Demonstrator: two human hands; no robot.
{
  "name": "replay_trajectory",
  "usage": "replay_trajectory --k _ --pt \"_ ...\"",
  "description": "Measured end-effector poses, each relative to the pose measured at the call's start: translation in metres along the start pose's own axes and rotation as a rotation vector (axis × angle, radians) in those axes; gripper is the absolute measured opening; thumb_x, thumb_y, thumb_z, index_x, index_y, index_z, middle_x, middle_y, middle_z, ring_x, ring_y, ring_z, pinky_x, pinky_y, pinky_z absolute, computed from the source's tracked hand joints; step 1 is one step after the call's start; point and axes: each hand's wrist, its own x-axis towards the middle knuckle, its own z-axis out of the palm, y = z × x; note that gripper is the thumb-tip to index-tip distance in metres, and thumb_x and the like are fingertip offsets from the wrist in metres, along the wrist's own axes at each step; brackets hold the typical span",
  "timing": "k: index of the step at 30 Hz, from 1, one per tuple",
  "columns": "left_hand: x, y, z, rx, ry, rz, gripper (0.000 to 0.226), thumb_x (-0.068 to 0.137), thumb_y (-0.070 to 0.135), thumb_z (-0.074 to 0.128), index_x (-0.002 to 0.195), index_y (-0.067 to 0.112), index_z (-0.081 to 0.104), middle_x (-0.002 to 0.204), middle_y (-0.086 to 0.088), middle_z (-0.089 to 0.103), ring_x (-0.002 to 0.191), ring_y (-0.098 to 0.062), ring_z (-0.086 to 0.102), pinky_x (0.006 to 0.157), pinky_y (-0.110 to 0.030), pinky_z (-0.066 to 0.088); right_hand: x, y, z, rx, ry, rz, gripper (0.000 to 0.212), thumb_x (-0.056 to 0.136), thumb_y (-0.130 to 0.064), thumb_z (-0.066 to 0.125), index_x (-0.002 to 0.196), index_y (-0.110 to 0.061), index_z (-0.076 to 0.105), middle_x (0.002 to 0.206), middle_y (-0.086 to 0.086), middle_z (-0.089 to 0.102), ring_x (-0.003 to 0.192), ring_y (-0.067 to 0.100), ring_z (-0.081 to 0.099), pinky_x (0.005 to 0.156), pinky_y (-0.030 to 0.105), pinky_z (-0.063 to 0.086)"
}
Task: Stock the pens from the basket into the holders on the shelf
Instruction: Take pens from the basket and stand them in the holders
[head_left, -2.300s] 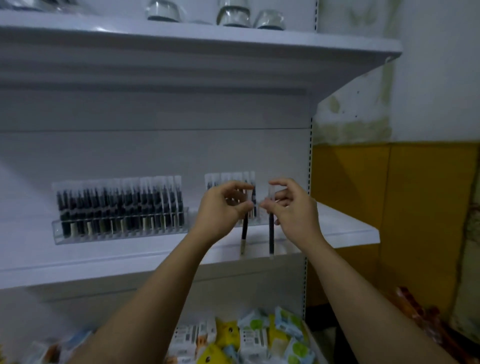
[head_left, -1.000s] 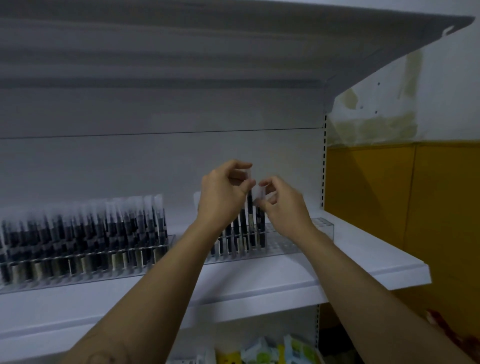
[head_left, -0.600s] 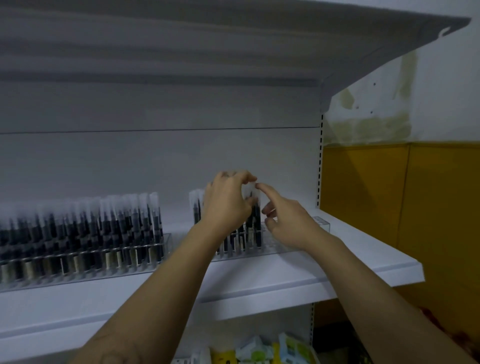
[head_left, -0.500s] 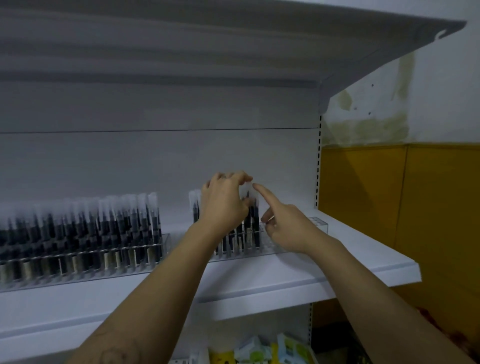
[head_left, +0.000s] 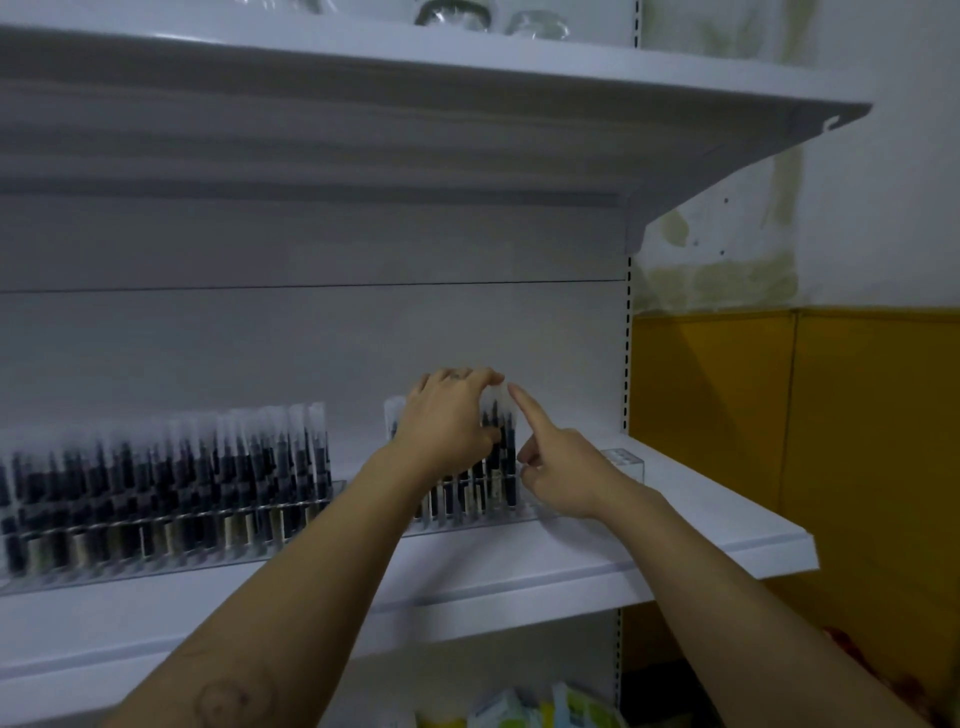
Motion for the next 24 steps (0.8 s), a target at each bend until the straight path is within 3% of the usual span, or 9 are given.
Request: replay_trajectory --k 8,12,17,24 --pt "-0.007 -0.006 0.0 0.185 -0.095 0.01 0.065 0.086 0.04 0.062 0.144 0.031 0.033 0.149 -0.002 0.038 0.142 -0.025 0.024 0.117 -0.055 0.005 -0.002 -0.01 -0.005 -0.044 -0.047 0.041 0.099 0.087 0.0 0.052 0.151 -0.04 -0.011 0.101 0.014 0.068 0.091 0.03 0.064 0.089 0.045 0.053" --pt "-0.019 -0.009 0.003 0.228 -0.057 0.057 0.077 0.087 0.042 0.061 0.15 0.029 0.019 0.156 -0.002 0.026 0.146 -0.022 0.014 0.117 -0.052 -0.003 -0.005 -0.011 -0.006 -0.074 -0.02 0.039 0.1 0.089 -0.005 0.056 0.15 -0.04 -0.015 0.124 0.015 0.058 0.101 0.029 0.06 0.089 0.04 0.051" --pt "-0.031 -0.009 -0.005 0.217 0.015 0.083 0.077 0.087 0.041 0.062 0.15 0.025 0.02 0.157 -0.002 0.025 0.146 -0.021 0.014 0.118 -0.046 -0.003 -0.01 -0.01 -0.008 -0.113 0.042 0.008 0.096 0.092 -0.02 0.061 0.151 -0.039 -0.012 0.148 0.009 0.034 0.115 0.027 0.052 0.09 0.033 0.045" --pt "-0.073 -0.001 -0.023 0.169 0.065 0.12 0.068 0.089 0.044 0.058 0.148 0.024 0.029 0.152 0.001 0.035 0.143 -0.019 0.023 0.119 -0.041 0.001 -0.04 -0.032 -0.015 -0.166 0.113 -0.058 0.081 0.09 -0.029 0.064 0.153 -0.03 0.012 0.151 0.001 0.028 0.132 0.022 0.04 0.105 0.035 0.038"
